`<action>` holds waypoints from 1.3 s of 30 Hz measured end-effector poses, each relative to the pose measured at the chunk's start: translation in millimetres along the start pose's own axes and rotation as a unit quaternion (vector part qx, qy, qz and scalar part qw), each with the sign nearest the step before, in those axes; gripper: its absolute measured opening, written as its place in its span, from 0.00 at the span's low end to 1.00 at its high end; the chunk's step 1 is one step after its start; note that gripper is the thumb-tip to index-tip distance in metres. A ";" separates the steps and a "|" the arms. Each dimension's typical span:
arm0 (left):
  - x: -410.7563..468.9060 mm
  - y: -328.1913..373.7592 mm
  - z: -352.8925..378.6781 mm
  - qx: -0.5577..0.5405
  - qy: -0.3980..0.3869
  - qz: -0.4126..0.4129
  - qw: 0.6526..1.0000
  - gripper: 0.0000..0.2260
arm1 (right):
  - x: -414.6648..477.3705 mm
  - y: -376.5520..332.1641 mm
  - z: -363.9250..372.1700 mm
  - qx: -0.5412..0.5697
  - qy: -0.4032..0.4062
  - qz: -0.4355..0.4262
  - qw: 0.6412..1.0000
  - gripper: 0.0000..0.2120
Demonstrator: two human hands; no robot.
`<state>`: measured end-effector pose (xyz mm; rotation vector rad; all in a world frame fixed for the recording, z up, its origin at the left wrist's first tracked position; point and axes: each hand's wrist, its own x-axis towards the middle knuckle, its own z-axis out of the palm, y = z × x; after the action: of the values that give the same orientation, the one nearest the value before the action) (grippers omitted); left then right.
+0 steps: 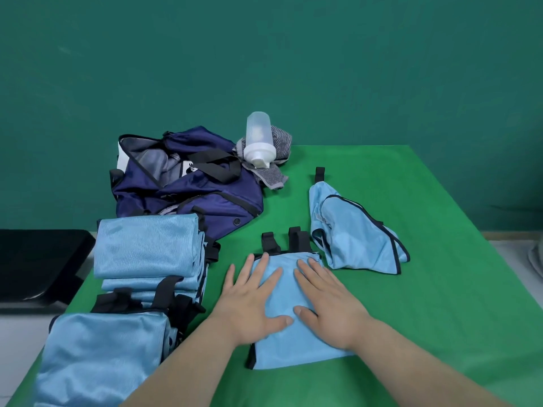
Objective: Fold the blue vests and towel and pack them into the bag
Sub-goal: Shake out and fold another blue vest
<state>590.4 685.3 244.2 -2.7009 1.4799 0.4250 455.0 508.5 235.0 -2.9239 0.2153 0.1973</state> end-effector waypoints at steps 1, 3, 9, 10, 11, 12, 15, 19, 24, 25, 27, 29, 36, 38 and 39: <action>-0.2 -1.2 -1.2 -0.001 -0.006 0.003 1.000 0.44 | 0.1 0.0 -1.1 0.010 -0.002 -0.001 1.000 0.39; 1.8 -2.4 -5.2 -0.014 -0.007 0.003 1.000 0.43 | 2.9 4.0 -4.9 0.041 0.002 -0.005 0.999 0.35; -35.9 12.9 -1.3 -0.148 0.087 -0.015 0.985 0.39 | -28.0 11.2 -3.1 0.328 0.079 0.028 0.941 0.32; -50.1 17.6 0.8 -0.180 0.101 -0.005 0.978 0.40 | -41.0 11.2 -1.3 0.333 0.089 0.024 0.938 0.33; -64.2 22.1 3.3 -0.202 0.102 0.006 0.974 0.40 | -53.8 11.2 1.3 0.322 0.094 0.015 0.942 0.34; -77.7 26.8 6.4 -0.209 0.094 0.018 0.973 0.40 | -66.2 11.3 4.1 0.300 0.093 0.004 0.950 0.35; -102.4 35.4 18.9 -0.160 0.073 0.036 0.984 0.33 | -87.5 12.6 12.3 0.237 0.087 -0.011 0.968 0.32; -109.8 41.1 27.1 -0.122 0.052 0.018 0.991 0.31 | -89.4 9.6 23.8 0.183 0.133 0.003 0.974 0.21; -110.7 46.0 23.4 -0.130 0.071 -0.008 0.989 0.27 | -91.6 -1.1 23.7 0.199 0.166 0.041 0.965 0.39; -112.4 48.9 21.3 -0.138 0.079 -0.011 0.987 0.24 | -95.2 -1.5 23.7 0.212 0.165 0.047 0.962 0.40; -117.0 55.3 17.4 -0.151 0.096 -0.019 0.984 0.20 | -105.6 -2.3 24.5 0.224 0.173 0.055 0.958 0.38; -124.0 63.5 14.8 -0.154 0.104 -0.024 0.982 0.19 | -119.3 -4.8 26.1 0.232 0.185 0.056 0.953 0.35; -160.9 78.9 -4.8 -0.225 0.111 -0.035 0.967 0.12 | -171.5 -19.0 16.2 0.321 0.208 0.075 0.921 0.03; -168.6 80.9 -13.6 -0.267 0.123 -0.042 0.955 0.10 | -177.8 -24.7 7.9 0.376 0.221 0.117 0.892 0.06; -170.2 81.4 -16.9 -0.285 0.131 -0.049 0.948 0.10 | -177.5 -27.7 2.5 0.400 0.222 0.143 0.878 0.06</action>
<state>439.7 778.2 311.8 -3.3833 1.4471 0.5865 285.0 559.0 264.0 -2.0512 0.6262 -0.4324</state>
